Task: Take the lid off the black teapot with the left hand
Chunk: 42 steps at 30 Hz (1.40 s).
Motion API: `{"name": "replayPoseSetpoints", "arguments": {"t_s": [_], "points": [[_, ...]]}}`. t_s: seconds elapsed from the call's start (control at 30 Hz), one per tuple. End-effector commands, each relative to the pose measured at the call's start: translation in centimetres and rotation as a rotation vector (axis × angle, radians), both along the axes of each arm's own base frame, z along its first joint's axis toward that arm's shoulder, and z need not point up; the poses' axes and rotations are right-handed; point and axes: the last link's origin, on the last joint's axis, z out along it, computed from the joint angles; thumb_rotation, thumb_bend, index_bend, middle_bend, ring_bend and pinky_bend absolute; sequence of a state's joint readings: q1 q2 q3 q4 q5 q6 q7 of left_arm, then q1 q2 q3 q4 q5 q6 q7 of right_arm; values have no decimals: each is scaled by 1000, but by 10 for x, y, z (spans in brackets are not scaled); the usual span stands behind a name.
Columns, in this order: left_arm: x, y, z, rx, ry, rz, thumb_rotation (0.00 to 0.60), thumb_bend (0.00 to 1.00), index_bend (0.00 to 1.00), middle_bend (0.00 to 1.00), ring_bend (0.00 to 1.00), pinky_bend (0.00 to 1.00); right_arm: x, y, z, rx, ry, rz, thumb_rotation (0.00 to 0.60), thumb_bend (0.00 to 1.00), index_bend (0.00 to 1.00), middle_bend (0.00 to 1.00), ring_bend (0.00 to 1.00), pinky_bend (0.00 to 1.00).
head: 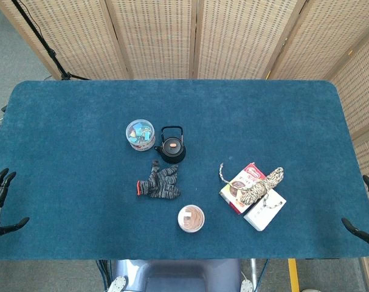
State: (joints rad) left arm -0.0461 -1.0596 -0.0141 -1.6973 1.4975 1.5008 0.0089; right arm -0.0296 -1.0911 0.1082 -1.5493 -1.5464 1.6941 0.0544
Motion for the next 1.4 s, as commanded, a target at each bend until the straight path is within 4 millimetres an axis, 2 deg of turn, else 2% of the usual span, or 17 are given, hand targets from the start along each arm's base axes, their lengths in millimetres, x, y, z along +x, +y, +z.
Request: {"name": "replayPoseSetpoints", "arguments": {"t_s": [0.03, 0.5, 0.6, 0.73, 1.0, 1.03, 1.17, 1.33, 1.4], "points": [[1, -1, -1, -4, 2, 0, 600, 0, 0, 0, 0, 0, -1, 0, 1, 2, -6, -5, 600, 0, 10, 0, 0, 0], [3, 5, -5, -24, -25, 8, 600, 0, 0, 0, 0, 0, 3, 1, 0, 21, -19, 10, 600, 0, 27, 0, 0, 0], [10, 13, -5, -32, -37, -9, 600, 0, 0, 0, 0, 0, 2, 0, 2, 17, -21, 3, 600, 0, 29, 0, 0, 0], [25, 34, -4, -45, -31, -45, 600, 0, 0, 0, 0, 0, 0, -1, 2, 16, -23, -7, 600, 0, 29, 0, 0, 0], [94, 110, -4, -116, 31, -174, 600, 0, 0, 0, 0, 0, -4, -5, 5, 5, -17, -32, 600, 0, 35, 0, 0, 0], [109, 124, -11, -141, 55, -201, 600, 5, 0, 0, 0, 0, -6, -6, 5, 4, -12, -43, 600, 0, 35, 0, 0, 0], [146, 155, -27, -195, 56, -232, 600, 53, 0, 0, 0, 0, -10, -9, 4, -1, -14, -67, 600, 0, 35, 0, 0, 0], [183, 187, -48, -226, 47, -247, 600, 100, 14, 0, 0, 0, -14, -14, 5, -1, -16, -87, 600, 0, 35, 0, 0, 0], [196, 197, -60, -238, 89, -261, 600, 142, 69, 0, 0, 0, -16, -15, 5, 0, -17, -94, 600, 0, 36, 0, 0, 0]]}}
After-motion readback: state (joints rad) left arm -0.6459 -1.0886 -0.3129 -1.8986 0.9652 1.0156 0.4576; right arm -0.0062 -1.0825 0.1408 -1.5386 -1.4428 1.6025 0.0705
